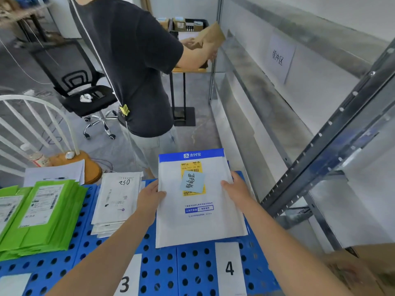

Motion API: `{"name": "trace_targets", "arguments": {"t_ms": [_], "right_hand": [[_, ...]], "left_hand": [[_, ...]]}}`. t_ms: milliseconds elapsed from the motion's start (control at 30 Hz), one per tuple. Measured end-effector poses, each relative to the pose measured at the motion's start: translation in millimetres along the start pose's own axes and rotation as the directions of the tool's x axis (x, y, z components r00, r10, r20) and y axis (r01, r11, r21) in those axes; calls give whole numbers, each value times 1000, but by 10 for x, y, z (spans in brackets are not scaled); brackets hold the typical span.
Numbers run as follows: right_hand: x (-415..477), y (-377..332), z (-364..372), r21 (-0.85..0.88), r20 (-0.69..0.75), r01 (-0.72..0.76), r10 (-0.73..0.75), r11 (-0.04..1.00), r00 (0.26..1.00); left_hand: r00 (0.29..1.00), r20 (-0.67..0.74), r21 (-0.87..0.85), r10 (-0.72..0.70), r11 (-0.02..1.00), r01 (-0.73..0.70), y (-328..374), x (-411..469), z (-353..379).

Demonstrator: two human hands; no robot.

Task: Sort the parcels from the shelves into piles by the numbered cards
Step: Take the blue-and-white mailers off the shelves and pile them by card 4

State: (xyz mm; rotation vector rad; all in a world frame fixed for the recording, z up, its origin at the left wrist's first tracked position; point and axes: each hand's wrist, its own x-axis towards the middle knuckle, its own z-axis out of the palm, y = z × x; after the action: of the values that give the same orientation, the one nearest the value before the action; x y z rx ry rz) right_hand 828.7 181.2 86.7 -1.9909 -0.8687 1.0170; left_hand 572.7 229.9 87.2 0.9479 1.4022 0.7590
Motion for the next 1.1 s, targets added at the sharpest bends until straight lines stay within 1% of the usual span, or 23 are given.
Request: {"name": "trace_targets", "arguments": {"t_ms": [67, 133, 233, 300, 367, 433, 500, 600, 667, 767, 833, 900, 1000, 1100], "right_hand": [[-117, -17, -36, -7, 36, 19, -19, 1000, 999], [-194, -18, -98, -35, 7, 32, -32, 999, 999], [-347, -81, -198, -111, -49, 89, -95, 990, 994], [-451, -196, -247, -184, -49, 150, -161, 971, 986], [-559, -350, -261, -261, -36, 217, -234, 941, 971], [-694, -510, -267, -331, -22, 288, -313, 899, 950], [-819, -656, -276, -435, 2, 345, -382, 832, 924], [-1148, -826, -324, -578, -10, 379, -471, 723, 882], [-1340, -866, -374, -646, -24, 375, -509, 665, 861], [-1613, -832, -471, -693, -47, 330, -497, 641, 866], [-1785, -801, -539, -710, -80, 310, -509, 633, 857], [-1979, -767, -594, -718, -110, 279, -500, 637, 859], [-2293, -693, -679, -739, -125, 223, -454, 636, 882], [-2587, -607, -796, -765, -140, 181, -434, 618, 890]], "left_hand": [[1000, 26, 23, 11, 1000, -12, 19, -25, -32], [998, 37, 65, 49, 997, -51, 77, -38, -67], [980, 76, 256, 186, 946, -200, 246, -101, -96], [959, 129, 403, 251, 871, -282, 377, -208, -53], [933, 186, 523, 310, 772, -361, 509, -349, 9], [880, 276, 602, 386, 645, -471, 634, -523, 63], [817, 365, 655, 446, 501, -566, 730, -651, 85], [720, 476, 685, 505, 300, -663, 863, -862, 96], [659, 528, 679, 535, 199, -706, 948, -1005, 130], [579, 591, 656, 562, 82, -750, 1027, -1221, 167], [502, 640, 621, 581, -7, -784, 1054, -1361, 179], [454, 667, 583, 591, -35, -812, 1060, -1491, 195], [411, 706, 534, 577, -51, -844, 1041, -1716, 230], [324, 751, 466, 576, -113, -878, 1017, -1973, 308]]}}
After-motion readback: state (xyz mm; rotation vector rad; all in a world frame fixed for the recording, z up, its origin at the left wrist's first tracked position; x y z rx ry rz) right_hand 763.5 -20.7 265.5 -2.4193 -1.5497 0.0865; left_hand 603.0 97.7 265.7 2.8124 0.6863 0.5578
